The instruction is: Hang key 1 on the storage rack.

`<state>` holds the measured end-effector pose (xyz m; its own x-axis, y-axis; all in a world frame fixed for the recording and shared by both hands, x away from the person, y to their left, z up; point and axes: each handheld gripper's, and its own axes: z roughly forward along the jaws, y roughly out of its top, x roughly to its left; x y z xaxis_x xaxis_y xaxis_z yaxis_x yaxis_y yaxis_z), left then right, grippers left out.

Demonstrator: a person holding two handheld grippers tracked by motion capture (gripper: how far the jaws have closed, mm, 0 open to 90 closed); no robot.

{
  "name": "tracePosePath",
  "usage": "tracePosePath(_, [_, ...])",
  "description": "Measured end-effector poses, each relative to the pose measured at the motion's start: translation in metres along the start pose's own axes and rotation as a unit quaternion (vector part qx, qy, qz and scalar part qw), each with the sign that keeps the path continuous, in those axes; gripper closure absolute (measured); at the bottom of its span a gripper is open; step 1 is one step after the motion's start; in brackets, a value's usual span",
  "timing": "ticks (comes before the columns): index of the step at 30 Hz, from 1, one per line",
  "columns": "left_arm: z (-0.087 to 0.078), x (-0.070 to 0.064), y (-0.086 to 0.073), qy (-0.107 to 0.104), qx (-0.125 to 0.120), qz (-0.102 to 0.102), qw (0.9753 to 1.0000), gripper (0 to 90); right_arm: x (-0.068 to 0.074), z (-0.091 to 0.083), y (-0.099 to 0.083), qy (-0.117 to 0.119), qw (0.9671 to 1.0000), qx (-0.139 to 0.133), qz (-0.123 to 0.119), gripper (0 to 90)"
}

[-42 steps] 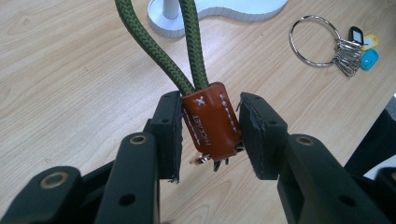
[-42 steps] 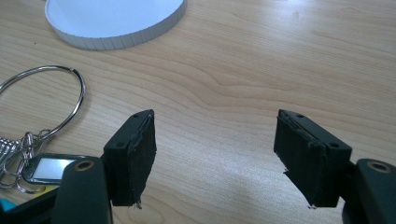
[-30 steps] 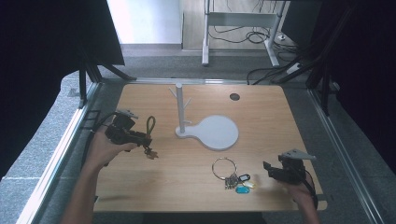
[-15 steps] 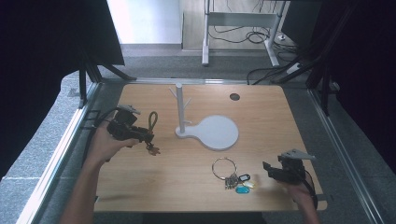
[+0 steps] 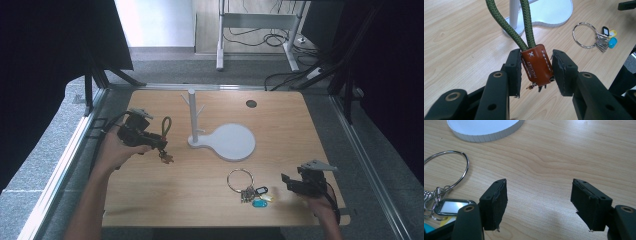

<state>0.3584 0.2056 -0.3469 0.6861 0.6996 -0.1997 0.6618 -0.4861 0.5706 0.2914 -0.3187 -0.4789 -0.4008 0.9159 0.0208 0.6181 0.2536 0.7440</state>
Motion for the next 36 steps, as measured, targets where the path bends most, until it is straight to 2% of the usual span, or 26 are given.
tracePosePath(14, [-0.001, 0.001, 0.01, 0.0, 0.005, 0.008, 1.0, 61.0, 0.0, -0.001, 0.0, 0.002, 1.0, 0.003, -0.002, 29.4])
tracePosePath(24, [0.002, 0.01, 0.015, -0.005, 0.004, 0.004, 1.0, 61.1, 0.0, -0.001, -0.001, 0.001, 1.0, 0.006, -0.002, 29.4])
tracePosePath(36, [0.005, 0.022, 0.03, -0.01, 0.007, 0.013, 0.9998, 61.0, 0.0, -0.004, -0.004, -0.003, 1.0, 0.009, -0.003, 29.3])
